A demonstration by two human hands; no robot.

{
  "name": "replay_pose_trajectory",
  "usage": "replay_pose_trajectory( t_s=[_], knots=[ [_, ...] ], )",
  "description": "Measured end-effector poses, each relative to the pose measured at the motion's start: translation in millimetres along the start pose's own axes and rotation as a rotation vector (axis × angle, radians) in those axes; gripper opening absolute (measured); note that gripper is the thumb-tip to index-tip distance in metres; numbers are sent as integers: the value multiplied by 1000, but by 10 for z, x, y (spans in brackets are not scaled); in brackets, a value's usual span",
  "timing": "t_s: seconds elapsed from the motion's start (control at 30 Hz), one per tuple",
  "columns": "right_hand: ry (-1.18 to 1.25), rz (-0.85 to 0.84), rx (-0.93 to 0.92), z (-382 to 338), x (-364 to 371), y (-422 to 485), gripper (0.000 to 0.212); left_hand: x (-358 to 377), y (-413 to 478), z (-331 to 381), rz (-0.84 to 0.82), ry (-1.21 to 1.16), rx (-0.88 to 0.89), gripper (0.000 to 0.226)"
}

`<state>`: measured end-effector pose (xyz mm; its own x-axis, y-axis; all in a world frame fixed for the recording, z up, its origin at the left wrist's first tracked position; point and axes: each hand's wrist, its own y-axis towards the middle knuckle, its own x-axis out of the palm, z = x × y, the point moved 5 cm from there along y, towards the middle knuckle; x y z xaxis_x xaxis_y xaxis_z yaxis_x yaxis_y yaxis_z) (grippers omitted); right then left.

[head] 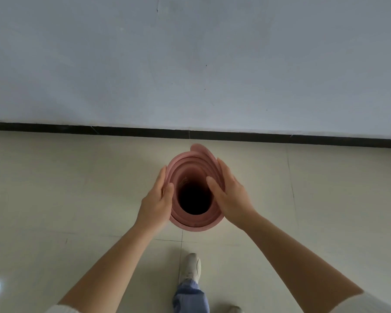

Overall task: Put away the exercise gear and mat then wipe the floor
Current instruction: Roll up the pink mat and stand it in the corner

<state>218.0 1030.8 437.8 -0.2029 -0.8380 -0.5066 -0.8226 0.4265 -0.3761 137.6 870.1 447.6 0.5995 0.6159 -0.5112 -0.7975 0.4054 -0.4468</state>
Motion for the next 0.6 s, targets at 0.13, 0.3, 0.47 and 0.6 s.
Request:
replay_pose_trajectory(
  t_s=[0.13, 0.3, 0.47, 0.6],
  knots=[
    [-70, 9, 50, -8, 31, 158, 66, 46, 93, -2, -25, 147, 26, 84],
    [-172, 1, 91, 56, 100, 358, 65, 29, 248, -127, -22, 179, -17, 97],
    [-234, 1, 127, 90, 141, 559, 60, 22, 442, -158, -29, 185, -46, 91],
    [-378, 30, 168, 40, -18, 650, 55, 19, 600, -74, -83, 225, -48, 86]
  ],
)
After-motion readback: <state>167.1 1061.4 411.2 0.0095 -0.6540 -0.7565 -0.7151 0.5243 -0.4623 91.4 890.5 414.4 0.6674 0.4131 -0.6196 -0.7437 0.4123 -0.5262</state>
